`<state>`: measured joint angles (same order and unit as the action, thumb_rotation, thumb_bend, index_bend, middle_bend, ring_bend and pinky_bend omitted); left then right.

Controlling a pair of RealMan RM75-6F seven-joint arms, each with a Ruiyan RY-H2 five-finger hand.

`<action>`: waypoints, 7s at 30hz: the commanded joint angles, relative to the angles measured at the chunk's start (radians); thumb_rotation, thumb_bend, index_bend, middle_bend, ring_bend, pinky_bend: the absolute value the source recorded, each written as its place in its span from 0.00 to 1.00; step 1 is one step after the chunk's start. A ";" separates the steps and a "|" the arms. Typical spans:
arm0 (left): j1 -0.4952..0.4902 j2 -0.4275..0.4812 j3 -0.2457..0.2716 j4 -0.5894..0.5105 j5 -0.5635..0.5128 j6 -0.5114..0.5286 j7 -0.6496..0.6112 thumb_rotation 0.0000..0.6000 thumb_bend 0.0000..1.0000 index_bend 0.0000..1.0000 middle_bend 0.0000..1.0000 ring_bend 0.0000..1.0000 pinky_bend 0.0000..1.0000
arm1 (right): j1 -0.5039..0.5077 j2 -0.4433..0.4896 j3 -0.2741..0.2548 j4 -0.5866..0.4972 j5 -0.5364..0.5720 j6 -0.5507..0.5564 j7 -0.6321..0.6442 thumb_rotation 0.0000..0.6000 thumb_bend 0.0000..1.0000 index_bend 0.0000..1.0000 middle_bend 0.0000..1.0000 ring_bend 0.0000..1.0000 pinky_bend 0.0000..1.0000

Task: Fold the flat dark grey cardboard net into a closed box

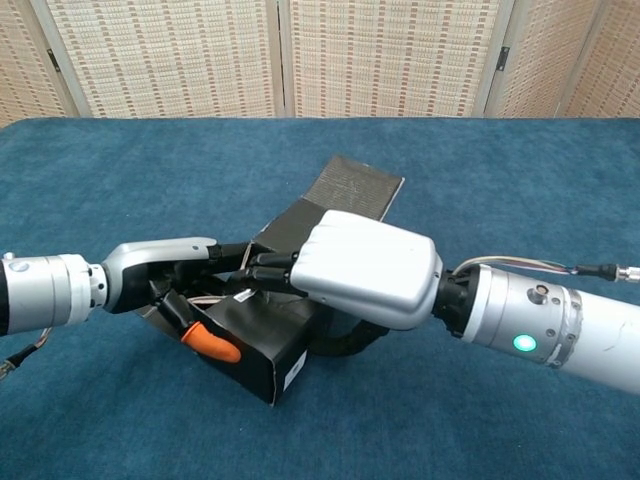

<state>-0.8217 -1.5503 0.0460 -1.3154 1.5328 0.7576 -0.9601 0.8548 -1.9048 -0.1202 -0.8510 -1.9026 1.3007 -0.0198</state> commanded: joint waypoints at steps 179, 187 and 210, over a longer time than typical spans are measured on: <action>0.287 0.092 -0.204 -0.319 -0.212 0.267 0.531 1.00 0.18 0.00 0.00 0.00 0.07 | -0.326 0.319 0.116 -0.738 0.670 -0.254 0.278 1.00 0.00 0.00 0.04 0.69 1.00; 0.296 0.121 -0.199 -0.342 -0.192 0.269 0.482 1.00 0.18 0.00 0.00 0.00 0.07 | -0.253 0.228 0.219 -0.754 0.860 -0.413 0.195 1.00 0.00 0.00 0.00 0.67 1.00; 0.296 0.139 -0.189 -0.337 -0.181 0.252 0.445 1.00 0.17 0.00 0.00 0.00 0.06 | -0.092 0.183 0.337 -0.686 1.135 -0.474 -0.031 1.00 0.00 0.00 0.00 0.66 1.00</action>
<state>-0.5255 -1.4108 -0.1428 -1.6523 1.3515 1.0100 -0.5154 0.7707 -1.7207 0.2223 -1.5320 -0.7653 0.8194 -0.0576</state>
